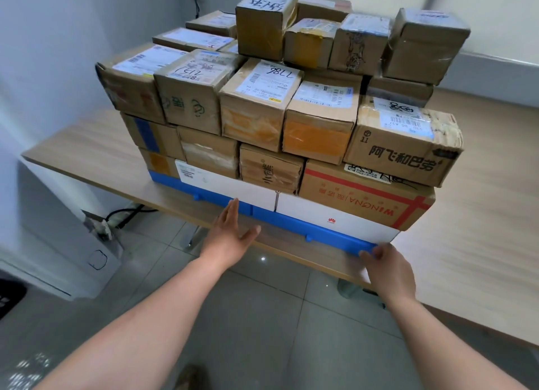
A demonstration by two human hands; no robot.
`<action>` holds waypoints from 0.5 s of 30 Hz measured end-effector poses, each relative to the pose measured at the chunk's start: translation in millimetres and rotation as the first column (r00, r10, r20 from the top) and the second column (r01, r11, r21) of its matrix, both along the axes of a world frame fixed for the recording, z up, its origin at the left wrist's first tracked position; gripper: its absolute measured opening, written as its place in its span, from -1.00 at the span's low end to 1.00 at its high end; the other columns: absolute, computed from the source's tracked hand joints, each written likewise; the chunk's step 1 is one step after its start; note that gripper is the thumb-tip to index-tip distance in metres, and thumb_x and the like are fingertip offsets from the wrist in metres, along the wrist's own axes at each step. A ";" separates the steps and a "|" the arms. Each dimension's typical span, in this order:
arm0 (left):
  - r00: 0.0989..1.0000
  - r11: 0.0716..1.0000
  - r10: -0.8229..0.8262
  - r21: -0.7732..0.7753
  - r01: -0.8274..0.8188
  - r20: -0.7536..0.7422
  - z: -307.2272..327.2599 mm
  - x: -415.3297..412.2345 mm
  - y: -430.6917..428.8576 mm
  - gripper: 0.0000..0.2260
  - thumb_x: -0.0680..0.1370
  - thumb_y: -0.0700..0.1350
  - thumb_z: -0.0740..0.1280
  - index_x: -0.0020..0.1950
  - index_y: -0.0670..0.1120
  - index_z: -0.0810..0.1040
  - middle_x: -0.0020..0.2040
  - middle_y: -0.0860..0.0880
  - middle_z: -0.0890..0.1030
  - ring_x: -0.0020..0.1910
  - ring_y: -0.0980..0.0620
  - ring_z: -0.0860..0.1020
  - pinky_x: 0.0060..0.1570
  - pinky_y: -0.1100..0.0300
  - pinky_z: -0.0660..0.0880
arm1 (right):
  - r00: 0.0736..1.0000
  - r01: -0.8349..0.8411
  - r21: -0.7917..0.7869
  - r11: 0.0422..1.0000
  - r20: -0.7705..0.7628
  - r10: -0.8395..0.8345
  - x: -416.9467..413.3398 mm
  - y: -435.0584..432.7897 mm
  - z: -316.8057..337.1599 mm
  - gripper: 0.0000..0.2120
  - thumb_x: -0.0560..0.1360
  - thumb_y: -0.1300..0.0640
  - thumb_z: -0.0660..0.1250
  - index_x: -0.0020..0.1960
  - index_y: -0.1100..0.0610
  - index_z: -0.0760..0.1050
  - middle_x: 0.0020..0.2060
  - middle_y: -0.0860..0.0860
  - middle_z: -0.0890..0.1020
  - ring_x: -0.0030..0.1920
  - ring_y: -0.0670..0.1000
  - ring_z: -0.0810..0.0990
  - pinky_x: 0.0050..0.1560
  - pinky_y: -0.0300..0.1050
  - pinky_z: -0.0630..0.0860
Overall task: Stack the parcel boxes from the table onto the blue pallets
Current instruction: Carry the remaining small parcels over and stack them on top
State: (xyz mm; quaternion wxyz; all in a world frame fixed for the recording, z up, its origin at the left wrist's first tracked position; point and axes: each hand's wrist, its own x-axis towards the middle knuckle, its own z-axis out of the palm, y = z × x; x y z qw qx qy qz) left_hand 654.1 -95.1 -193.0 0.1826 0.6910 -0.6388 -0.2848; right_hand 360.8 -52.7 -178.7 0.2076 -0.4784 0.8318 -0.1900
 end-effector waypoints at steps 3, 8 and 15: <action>0.999 0.999 0.050 -0.013 -0.050 0.019 0.9 27.8 -4.6 -0.22 0.52 0.25 0.20 0.56 0.00 -0.16 0.57 0.02 -0.05 0.53 -0.03 0.01 0.43 -0.05 0.20 | 0.996 -0.060 0.017 0.998 -0.067 0.061 30.7 -12.3 6.1 -0.82 0.55 0.02 0.23 -0.11 0.13 0.42 -0.24 0.03 0.51 -0.32 -0.04 0.40 -0.33 -0.13 0.27; 0.989 0.989 0.145 0.032 -0.145 -0.005 1.3 77.7 -23.8 -0.17 0.50 0.25 0.25 0.55 0.04 -0.20 0.57 -0.01 -0.04 0.53 -0.08 0.02 0.40 -0.13 0.25 | 0.956 -0.260 0.112 0.959 -0.110 0.272 99.2 -40.5 12.1 -0.79 0.55 -0.08 0.18 -0.14 0.03 0.42 -0.14 -0.01 0.53 -0.16 0.00 0.49 -0.24 -0.09 0.34; 0.973 0.973 0.230 0.026 -0.230 -0.003 14.7 146.7 -55.6 -0.19 0.53 0.14 0.29 0.56 0.00 -0.19 0.56 -0.04 0.03 0.51 -0.11 0.13 0.39 -0.05 0.23 | 0.887 -0.382 0.106 0.918 -0.236 0.397 186.0 -71.2 25.2 -0.78 0.59 -0.08 0.13 -0.10 0.02 0.42 -0.11 -0.02 0.53 -0.11 0.02 0.48 -0.20 -0.10 0.37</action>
